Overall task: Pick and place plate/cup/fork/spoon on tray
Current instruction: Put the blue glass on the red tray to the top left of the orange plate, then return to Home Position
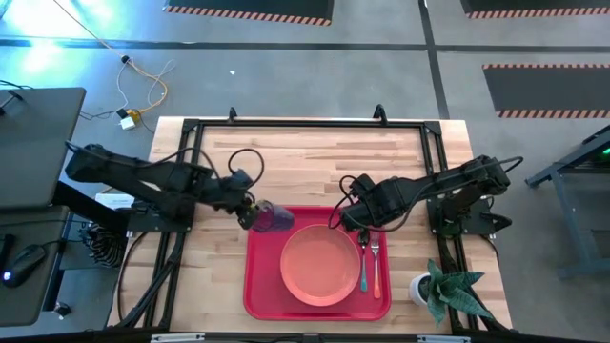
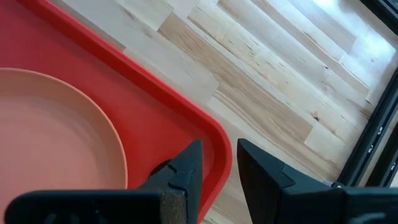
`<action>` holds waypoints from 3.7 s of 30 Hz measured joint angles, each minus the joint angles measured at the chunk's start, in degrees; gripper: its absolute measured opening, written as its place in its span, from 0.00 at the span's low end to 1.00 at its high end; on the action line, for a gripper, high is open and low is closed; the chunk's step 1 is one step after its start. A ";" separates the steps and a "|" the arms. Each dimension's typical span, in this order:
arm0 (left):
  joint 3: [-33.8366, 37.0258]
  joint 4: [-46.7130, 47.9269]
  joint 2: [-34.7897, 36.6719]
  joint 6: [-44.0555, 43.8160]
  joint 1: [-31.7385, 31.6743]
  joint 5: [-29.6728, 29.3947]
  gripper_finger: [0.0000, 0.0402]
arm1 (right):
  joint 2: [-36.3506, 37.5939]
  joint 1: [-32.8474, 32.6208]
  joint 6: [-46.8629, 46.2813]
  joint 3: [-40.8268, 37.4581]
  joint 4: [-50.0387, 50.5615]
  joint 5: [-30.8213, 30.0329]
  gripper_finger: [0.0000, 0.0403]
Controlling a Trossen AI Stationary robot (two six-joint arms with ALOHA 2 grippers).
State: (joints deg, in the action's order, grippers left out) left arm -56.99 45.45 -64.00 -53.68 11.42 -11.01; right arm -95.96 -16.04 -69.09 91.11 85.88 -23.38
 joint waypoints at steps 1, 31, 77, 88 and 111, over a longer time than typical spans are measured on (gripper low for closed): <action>0.00 -0.01 -0.37 0.37 -0.80 1.37 0.01 | 0.00 0.05 0.01 0.00 -0.01 0.00 0.23; -12.11 17.95 -23.73 11.97 -5.29 11.50 0.01 | -0.02 0.31 0.10 0.00 -1.33 -0.02 0.23; -12.07 15.98 -26.06 13.28 -5.42 11.98 0.24 | -0.02 0.31 0.12 -0.11 -1.48 -0.36 0.23; -12.07 15.98 -26.04 12.36 -5.42 12.27 0.29 | -0.02 0.31 0.12 -0.11 -1.48 -0.44 0.23; -21.61 18.93 -20.72 17.74 -5.42 12.31 0.29 | -0.02 0.27 1.04 -0.11 -1.70 -0.22 0.23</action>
State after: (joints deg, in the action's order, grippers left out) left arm -78.61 64.38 -84.72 -35.95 6.00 1.30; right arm -95.98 -15.77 -68.05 91.00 84.18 -23.59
